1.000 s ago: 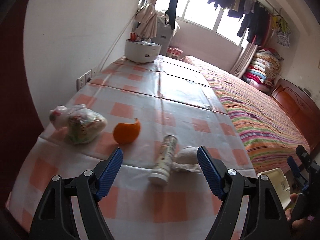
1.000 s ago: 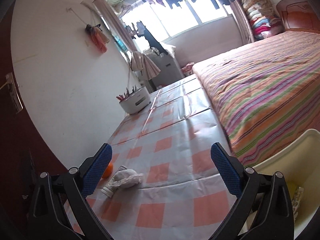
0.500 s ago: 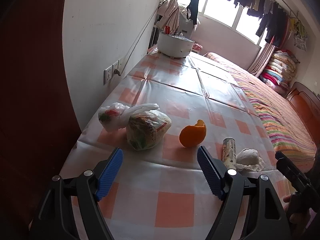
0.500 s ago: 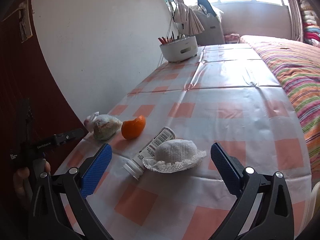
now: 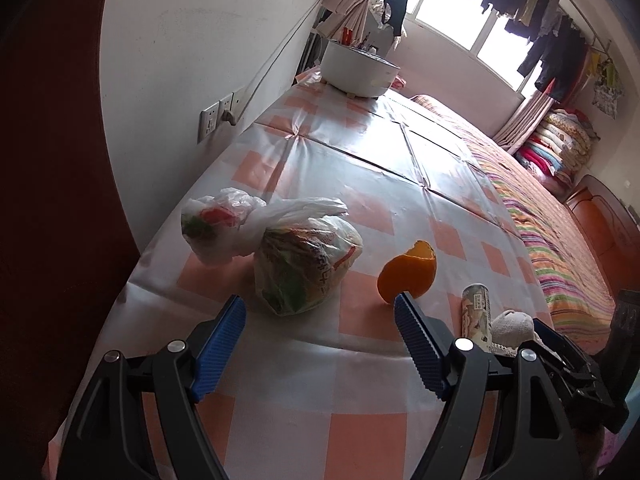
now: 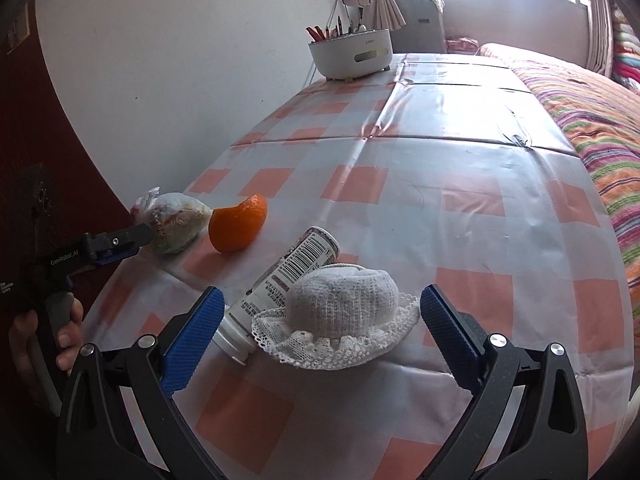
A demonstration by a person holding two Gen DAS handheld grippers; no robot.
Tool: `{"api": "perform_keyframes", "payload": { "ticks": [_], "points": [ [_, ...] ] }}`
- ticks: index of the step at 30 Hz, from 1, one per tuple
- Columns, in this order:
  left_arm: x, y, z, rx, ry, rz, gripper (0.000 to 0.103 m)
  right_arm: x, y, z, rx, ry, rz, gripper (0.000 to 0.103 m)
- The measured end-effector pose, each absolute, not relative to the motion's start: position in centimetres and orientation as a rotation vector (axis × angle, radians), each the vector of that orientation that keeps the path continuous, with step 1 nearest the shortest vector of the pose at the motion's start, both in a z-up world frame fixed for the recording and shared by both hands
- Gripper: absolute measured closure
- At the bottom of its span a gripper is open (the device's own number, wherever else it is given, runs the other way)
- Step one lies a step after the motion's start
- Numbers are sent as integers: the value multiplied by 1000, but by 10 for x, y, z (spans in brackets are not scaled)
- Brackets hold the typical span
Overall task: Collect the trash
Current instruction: 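Grasp the white lace hat with the right gripper while the left gripper grasps the plastic bag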
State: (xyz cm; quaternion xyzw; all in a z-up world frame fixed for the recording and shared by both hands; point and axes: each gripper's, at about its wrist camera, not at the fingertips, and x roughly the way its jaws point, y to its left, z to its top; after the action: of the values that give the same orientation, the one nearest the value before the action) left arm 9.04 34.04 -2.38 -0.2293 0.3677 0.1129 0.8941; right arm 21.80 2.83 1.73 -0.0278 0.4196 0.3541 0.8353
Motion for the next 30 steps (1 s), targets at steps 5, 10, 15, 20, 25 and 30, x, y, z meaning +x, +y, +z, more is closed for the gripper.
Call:
{"api": "perform_keyframes", "payload": {
  "ticks": [5,10,15,20,25,30],
  "points": [
    [102,347,-26,-516,768,230,28,226,31,6,-76,937,736,38],
    [113,346,-31,-525,782,223,28,230,23,5,-49,959,739,44],
    [117,346,-35,-537,777,209,30,225,23,8,-43,956,746,45],
    [121,347,-44,-526,805,194,68,222,18,9,-9,959,757,45],
    [117,344,-42,-515,788,201,74,218,13,18,11,934,768,45],
    [114,338,-37,-487,769,194,77,213,6,23,30,914,779,45]
  ]
}}
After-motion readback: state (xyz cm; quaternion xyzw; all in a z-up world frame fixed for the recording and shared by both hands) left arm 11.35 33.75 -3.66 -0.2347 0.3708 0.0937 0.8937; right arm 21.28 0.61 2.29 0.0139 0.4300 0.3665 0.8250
